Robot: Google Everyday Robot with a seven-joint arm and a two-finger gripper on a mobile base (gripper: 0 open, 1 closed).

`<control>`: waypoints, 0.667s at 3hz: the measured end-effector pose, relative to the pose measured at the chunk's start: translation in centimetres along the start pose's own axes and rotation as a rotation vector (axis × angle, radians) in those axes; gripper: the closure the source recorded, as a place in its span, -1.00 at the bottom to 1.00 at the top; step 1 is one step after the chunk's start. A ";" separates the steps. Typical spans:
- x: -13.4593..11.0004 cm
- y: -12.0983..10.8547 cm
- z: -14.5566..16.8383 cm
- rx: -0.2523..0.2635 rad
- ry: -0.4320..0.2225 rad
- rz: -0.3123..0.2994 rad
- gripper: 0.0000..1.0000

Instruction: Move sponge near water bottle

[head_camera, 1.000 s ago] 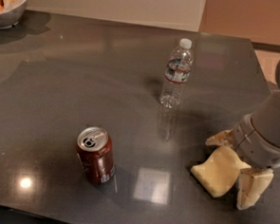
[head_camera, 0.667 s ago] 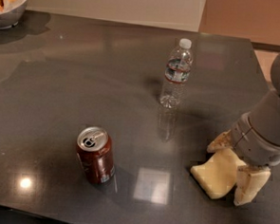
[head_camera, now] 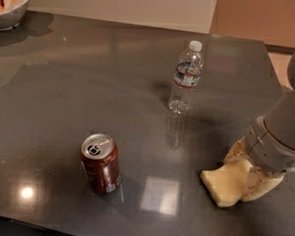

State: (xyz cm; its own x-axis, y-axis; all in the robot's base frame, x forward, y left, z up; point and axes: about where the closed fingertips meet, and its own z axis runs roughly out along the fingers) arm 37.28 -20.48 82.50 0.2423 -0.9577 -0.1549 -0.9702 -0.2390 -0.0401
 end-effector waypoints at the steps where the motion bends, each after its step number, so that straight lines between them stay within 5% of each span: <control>1: 0.2 -1.8 -0.8 0.014 0.029 0.060 1.00; 2: 1.3 -6.3 -2.3 0.045 0.092 0.184 1.00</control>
Offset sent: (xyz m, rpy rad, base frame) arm 0.1253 -0.0053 0.0457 -0.1460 -0.0593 -0.4206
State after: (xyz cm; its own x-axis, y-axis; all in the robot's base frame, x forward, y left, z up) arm 43.74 -20.54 84.83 0.0577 -0.9957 -0.0730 -0.9966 -0.0531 -0.0635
